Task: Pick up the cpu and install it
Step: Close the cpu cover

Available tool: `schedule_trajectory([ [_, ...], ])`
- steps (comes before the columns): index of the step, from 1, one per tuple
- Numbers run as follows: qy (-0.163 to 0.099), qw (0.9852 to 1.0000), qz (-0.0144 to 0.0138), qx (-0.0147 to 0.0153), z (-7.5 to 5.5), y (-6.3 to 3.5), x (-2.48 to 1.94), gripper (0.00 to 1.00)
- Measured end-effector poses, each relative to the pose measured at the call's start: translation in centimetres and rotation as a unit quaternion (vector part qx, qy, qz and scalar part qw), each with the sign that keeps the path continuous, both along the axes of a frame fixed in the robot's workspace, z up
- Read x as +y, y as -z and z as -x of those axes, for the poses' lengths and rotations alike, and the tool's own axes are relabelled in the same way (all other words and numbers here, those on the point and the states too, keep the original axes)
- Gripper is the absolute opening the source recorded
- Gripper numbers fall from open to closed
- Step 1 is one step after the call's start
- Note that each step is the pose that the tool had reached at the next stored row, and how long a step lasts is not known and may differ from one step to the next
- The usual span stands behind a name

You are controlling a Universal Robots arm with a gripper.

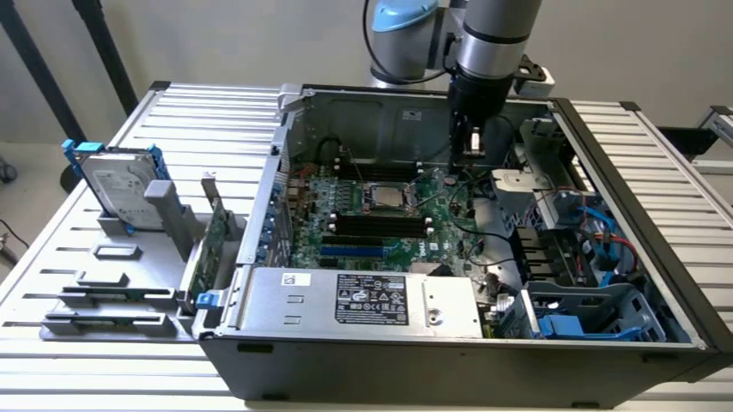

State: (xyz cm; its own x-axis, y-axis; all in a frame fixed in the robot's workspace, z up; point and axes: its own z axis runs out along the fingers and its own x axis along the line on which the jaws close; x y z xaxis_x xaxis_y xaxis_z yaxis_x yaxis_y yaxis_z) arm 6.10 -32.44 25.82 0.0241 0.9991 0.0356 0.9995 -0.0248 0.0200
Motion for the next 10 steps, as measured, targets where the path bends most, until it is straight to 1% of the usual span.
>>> schedule_trajectory([
  [5, -0.001, 1.0000, 0.0000, 0.0001, 0.00, 0.89, 0.00, 0.11],
  [7, -0.001, 1.0000, -0.0009, 0.0009, 0.00, 1.06, 0.00, 0.11],
  [8, -0.001, 1.0000, -0.0020, 0.0029, 0.00, 1.08, -0.01, 0.11],
  [9, -0.001, 1.0000, -0.0031, 0.0068, 0.00, 1.09, -0.01, 0.11],
  [10, -0.001, 0.9999, -0.0043, 0.0119, 0.00, 1.10, 0.00, 0.11],
])
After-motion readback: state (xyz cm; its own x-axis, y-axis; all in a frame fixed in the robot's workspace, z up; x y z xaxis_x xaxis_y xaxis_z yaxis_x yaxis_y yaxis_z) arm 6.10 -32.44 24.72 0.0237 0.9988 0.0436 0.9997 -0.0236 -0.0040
